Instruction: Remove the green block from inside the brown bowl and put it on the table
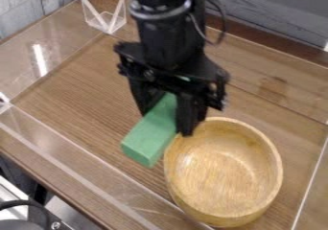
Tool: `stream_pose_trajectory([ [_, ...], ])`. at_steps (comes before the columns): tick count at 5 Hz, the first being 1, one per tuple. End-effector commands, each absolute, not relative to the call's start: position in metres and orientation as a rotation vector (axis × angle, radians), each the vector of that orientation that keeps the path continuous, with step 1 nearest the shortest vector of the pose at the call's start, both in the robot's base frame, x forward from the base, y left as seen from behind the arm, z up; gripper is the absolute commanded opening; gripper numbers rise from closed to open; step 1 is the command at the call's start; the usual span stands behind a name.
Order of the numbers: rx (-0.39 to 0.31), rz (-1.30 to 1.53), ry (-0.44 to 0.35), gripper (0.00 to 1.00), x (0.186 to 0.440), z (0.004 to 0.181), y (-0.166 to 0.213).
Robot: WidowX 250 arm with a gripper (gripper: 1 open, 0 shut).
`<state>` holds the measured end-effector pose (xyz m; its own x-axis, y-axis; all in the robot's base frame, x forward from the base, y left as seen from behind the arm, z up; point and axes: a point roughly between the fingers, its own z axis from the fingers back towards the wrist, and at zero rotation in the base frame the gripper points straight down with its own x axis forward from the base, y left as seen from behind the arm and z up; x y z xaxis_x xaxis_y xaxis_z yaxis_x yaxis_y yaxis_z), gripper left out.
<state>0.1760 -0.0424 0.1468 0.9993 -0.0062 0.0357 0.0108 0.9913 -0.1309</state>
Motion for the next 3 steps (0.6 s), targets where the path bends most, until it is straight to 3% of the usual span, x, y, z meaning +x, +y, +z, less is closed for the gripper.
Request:
stream_pose_trajectory([
  [1,-0.128,0.002,-0.112,0.00,0.197,0.174,-0.009],
  [3,-0.117,0.031,-0.169,0.00,0.225,0.184,0.032],
])
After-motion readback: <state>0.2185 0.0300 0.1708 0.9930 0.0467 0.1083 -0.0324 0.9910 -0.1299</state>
